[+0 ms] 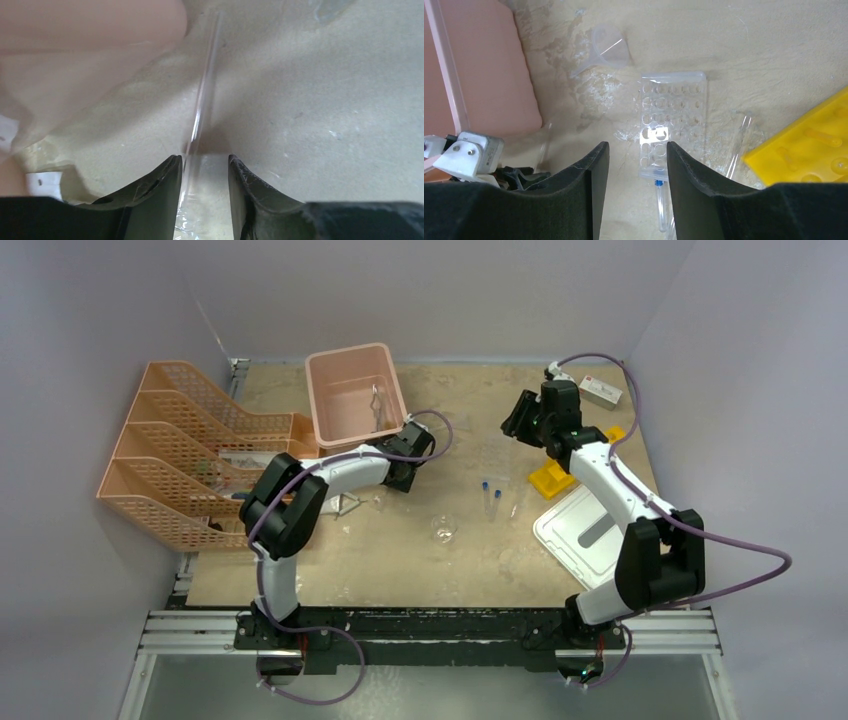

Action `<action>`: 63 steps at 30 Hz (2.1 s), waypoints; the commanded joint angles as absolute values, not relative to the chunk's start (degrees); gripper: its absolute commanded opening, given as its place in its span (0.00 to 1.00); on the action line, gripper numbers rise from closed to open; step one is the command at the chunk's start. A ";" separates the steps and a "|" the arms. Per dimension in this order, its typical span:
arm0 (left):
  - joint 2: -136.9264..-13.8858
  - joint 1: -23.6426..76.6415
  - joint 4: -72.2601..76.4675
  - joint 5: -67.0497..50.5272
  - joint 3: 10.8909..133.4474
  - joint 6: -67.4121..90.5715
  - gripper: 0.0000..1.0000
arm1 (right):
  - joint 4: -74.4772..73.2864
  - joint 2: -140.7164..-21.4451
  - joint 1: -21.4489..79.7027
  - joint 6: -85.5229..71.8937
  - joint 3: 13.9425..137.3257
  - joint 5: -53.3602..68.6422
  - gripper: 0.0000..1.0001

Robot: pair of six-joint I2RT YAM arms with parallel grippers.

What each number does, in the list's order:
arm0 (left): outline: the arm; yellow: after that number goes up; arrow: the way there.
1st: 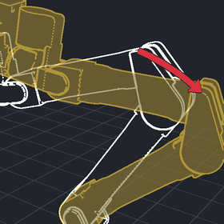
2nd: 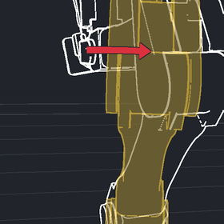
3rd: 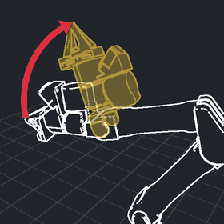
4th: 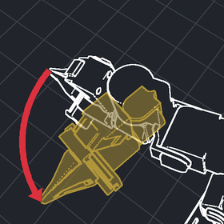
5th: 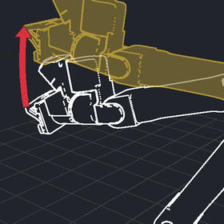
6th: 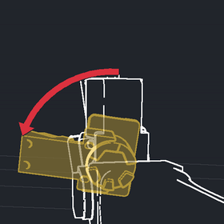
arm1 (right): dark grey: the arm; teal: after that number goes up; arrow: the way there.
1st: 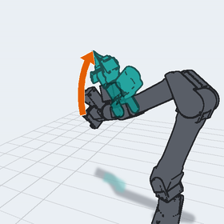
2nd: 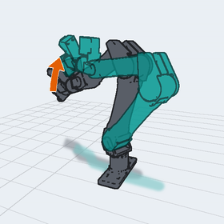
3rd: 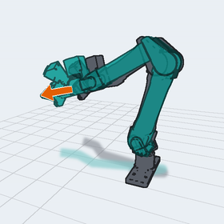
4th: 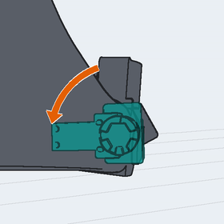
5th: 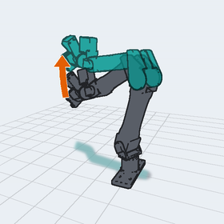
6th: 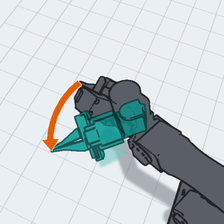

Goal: Organize the chemistry lab equipment

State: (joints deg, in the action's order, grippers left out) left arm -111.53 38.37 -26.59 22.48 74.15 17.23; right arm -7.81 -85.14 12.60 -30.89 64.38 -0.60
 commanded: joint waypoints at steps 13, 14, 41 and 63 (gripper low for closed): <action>-109.86 37.99 -28.99 12.66 72.60 15.73 0.27 | -7.45 -85.37 12.43 -29.71 66.55 -1.77 0.48; -110.13 38.09 -28.96 12.66 72.60 15.78 0.27 | -7.55 -85.18 12.40 -29.71 66.39 -1.68 0.48; -99.10 37.71 -29.56 6.96 88.84 14.92 0.00 | -5.87 -79.11 12.31 -30.27 63.41 -3.32 0.48; -115.25 18.15 -36.18 13.03 111.92 28.98 0.00 | -5.19 -86.99 12.31 -29.29 70.18 -2.89 0.48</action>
